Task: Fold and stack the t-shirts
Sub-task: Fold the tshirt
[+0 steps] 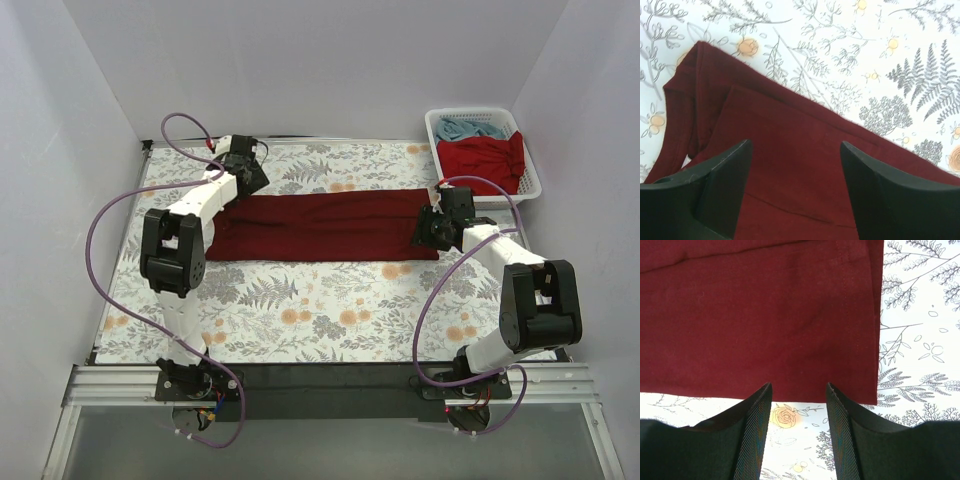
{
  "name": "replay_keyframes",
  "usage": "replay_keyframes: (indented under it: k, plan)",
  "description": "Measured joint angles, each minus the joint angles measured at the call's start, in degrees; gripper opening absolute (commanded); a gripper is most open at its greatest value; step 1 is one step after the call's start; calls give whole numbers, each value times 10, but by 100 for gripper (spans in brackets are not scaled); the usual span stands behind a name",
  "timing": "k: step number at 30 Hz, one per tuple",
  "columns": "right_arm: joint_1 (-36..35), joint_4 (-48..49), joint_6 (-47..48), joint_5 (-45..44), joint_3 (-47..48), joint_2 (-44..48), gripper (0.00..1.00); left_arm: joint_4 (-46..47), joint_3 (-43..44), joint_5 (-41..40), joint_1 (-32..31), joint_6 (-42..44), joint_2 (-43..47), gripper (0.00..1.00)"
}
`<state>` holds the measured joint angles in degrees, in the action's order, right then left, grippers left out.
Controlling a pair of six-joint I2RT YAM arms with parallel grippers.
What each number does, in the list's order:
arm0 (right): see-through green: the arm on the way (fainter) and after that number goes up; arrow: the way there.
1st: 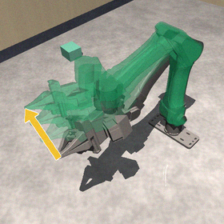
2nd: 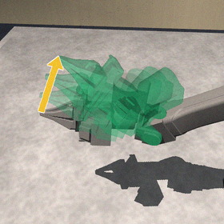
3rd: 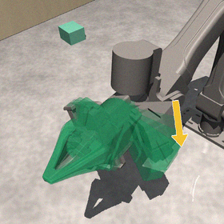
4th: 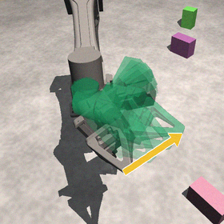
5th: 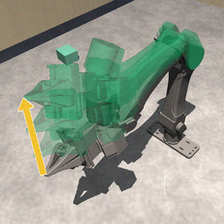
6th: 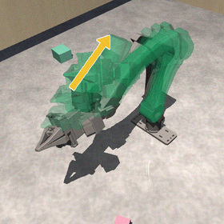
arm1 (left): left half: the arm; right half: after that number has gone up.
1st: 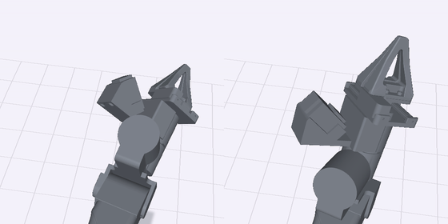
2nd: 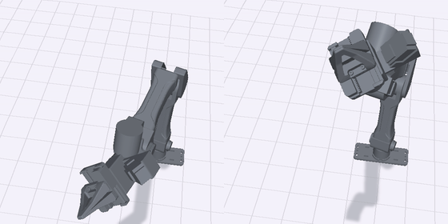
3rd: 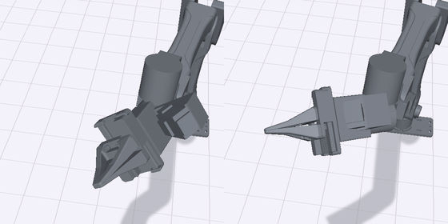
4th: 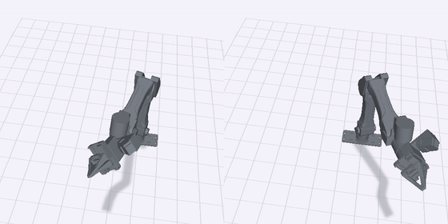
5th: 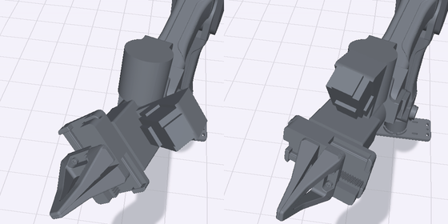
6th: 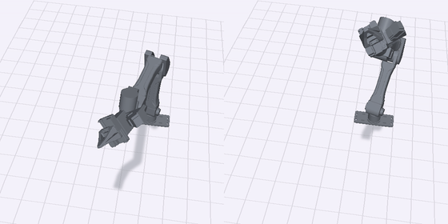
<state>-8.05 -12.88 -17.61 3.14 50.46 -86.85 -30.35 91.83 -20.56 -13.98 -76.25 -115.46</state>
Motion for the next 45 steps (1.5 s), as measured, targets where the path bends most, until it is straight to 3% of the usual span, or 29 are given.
replay_keyframes:
  k: [7,11,14,22,29,37,43,45]
  plan:
    - [4,11,1,18,0,-2,52,8,-126,0,9,-7,118,65]
    - [6,20,-2,43,0,-9,49,9,-214,-3,33,-20,231,44]
    - [9,34,-3,64,0,-14,48,14,-260,-2,54,-29,276,39]
    - [41,93,-27,124,-29,-29,47,22,-314,22,71,-38,238,33]
    - [110,150,-66,175,-88,-49,47,16,-369,51,103,-64,198,31]
    - [164,200,-95,223,-138,-32,47,44,-445,80,126,-78,266,31]
    - [188,140,-81,195,-164,31,48,-7,-509,97,128,-78,353,32]
    - [193,106,-66,176,-170,60,49,-25,-527,110,129,-78,384,38]
